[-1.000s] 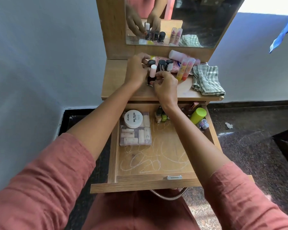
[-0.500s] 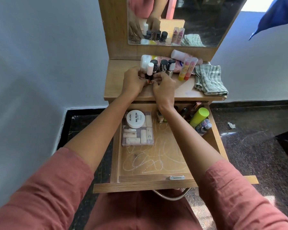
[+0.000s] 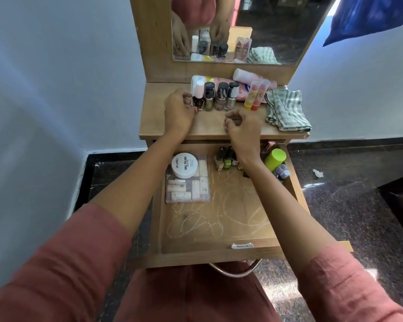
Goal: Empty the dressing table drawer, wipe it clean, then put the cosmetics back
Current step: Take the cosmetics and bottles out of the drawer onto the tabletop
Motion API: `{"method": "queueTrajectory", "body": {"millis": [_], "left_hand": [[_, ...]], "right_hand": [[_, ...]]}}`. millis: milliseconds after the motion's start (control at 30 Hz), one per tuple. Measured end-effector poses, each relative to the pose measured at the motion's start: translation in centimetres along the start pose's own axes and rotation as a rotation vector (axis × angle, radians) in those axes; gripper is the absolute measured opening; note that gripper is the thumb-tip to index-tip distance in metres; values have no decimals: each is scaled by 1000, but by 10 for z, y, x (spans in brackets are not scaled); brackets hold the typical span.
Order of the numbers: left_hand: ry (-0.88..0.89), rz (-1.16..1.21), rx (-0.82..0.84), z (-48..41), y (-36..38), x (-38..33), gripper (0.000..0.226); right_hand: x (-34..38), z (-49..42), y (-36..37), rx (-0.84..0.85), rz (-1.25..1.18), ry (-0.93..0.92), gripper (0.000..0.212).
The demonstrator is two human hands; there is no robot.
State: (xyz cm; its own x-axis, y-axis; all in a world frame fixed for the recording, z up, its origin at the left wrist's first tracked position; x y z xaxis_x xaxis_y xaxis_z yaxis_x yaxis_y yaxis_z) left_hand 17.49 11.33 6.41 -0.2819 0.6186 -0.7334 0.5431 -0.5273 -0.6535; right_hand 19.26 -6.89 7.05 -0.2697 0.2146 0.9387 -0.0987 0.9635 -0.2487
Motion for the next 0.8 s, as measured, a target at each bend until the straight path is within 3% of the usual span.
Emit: {"method": "queueTrajectory", "body": {"millis": [267,367,533,633,800], "left_hand": [[206,211,-202,72,-19,-30,15],[332,134,-108,105,4,-37,10],[249,-101,180,117,56,-18,30],[216,-215,216,115,63,-16,35],[178,-226,238,109,64,-15,25]], "right_hand": [[-13,15,-40,-34,66,-10,14],[-26,25,-42,-4,128,16,14],[-38,36,-20,153,291,31,26],[-39,38,-4,236,423,-2,33],[-34,39,2,233,532,-32,24]]}}
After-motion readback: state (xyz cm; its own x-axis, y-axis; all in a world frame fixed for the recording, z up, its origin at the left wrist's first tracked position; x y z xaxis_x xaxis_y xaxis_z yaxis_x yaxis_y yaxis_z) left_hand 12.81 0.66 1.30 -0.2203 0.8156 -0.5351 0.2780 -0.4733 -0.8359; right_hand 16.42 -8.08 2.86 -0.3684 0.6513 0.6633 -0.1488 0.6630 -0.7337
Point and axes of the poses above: each hand's wrist, its own z-axis away from the middle knuckle, its own y-axis out of the palm, x = y × z, the point moved 9 cm from there along -z, towards the middle knuckle, and after that the axes turned 13 degrees about -z, right-handed, at the moved point
